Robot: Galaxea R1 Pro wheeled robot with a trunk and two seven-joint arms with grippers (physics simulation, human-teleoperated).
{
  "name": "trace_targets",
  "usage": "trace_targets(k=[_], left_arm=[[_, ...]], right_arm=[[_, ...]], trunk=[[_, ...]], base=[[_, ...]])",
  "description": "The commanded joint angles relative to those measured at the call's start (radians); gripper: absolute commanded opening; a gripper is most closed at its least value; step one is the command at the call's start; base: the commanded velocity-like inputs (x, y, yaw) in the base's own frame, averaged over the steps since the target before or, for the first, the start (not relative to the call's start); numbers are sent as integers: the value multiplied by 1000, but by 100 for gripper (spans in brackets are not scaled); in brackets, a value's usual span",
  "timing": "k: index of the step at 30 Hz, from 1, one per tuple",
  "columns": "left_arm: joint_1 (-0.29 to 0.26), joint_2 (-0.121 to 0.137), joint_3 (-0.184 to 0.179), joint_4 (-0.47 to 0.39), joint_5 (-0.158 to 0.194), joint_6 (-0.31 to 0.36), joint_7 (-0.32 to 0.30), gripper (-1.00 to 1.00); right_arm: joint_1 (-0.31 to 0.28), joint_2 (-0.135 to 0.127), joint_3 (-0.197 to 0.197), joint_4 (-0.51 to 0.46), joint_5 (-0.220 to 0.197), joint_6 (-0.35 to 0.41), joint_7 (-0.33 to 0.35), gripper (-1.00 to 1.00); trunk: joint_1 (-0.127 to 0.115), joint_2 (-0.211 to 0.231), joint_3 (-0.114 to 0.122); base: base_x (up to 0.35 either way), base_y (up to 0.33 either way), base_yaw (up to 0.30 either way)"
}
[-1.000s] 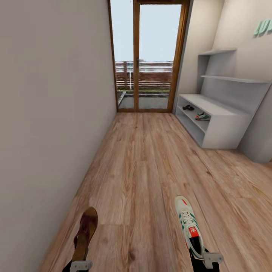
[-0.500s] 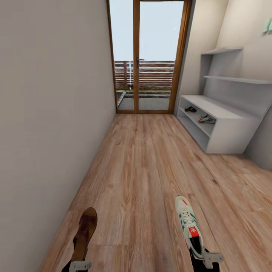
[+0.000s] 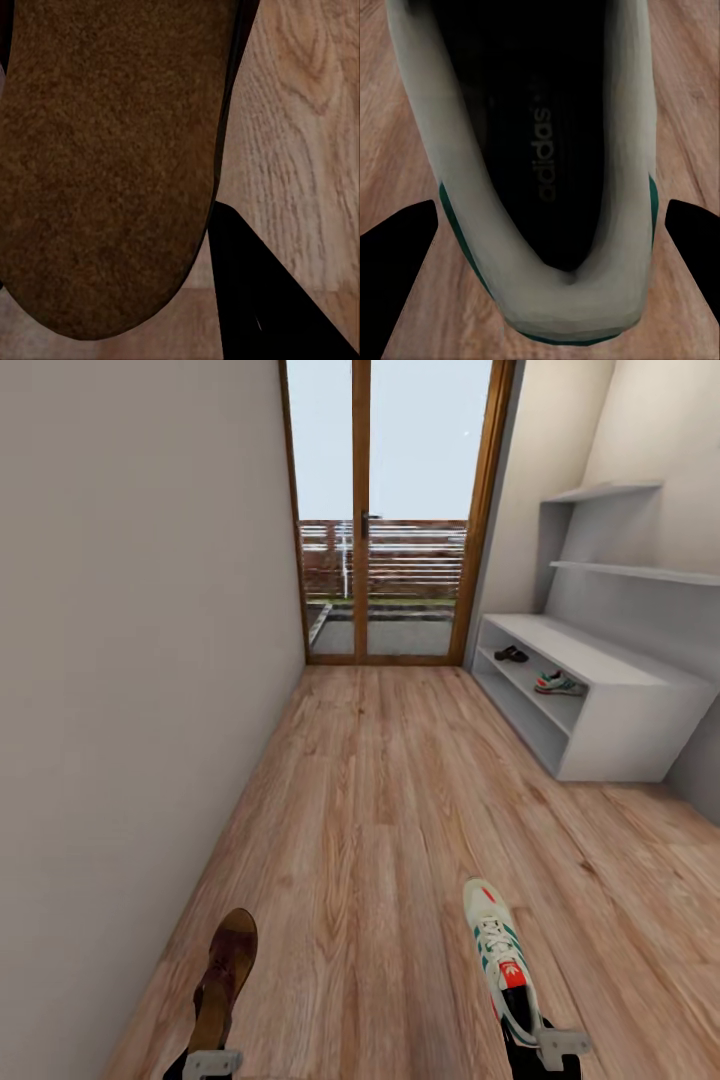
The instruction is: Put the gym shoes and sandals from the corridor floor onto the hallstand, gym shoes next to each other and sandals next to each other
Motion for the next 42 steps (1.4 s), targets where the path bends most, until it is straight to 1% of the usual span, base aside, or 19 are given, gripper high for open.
trace_targets(k=[1, 29, 36, 42], left_arm=[[-1, -1, 8, 0, -10, -3, -4, -100], [1, -2, 7, 0, -11, -3, -4, -100], [1, -4, 7, 0, -11, -3, -4, -100], [1, -4, 7, 0, -11, -3, -4, -100]], right_arm=[[-1, 0, 3, 1, -4, -3, 1, -100], [-1, 0, 3, -1, -5, -2, 3, -100], [-1, 0, 3, 0, -5, -2, 3, -100], [-1, 0, 3, 0, -4, -3, 2, -100]], trunk=[[0, 0, -1], [0, 0, -1], [0, 0, -9], [0, 0, -11]], base=[[340, 0, 0], [340, 0, 0], [340, 0, 0], [340, 0, 0]])
